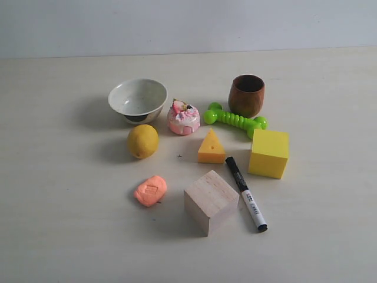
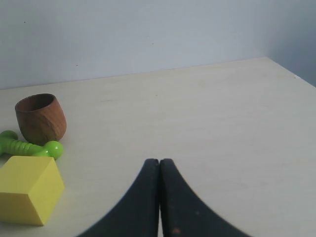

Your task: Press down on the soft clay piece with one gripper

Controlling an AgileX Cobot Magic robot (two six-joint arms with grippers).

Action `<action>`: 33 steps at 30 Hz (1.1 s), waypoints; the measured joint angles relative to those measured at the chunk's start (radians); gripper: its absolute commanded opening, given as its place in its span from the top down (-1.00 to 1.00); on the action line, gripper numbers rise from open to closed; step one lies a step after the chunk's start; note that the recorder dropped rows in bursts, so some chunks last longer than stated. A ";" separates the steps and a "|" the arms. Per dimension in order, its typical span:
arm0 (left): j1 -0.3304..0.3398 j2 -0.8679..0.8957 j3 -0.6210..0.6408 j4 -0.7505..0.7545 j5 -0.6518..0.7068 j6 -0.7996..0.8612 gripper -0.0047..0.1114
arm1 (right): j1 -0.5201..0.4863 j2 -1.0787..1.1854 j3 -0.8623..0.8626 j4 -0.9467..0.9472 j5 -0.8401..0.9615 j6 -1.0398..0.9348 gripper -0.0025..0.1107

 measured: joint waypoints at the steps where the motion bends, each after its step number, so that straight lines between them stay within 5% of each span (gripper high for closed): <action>1: 0.002 -0.012 0.018 0.000 -0.014 0.000 0.92 | 0.000 0.000 0.000 0.000 0.000 0.000 0.93; 10: 0.004 -0.088 0.147 0.000 -0.159 0.000 0.92 | 0.000 0.000 0.000 0.000 0.000 0.000 0.93; 33: 0.004 -0.154 0.148 0.017 0.123 0.006 0.92 | 0.000 0.000 0.000 0.000 0.000 0.000 0.93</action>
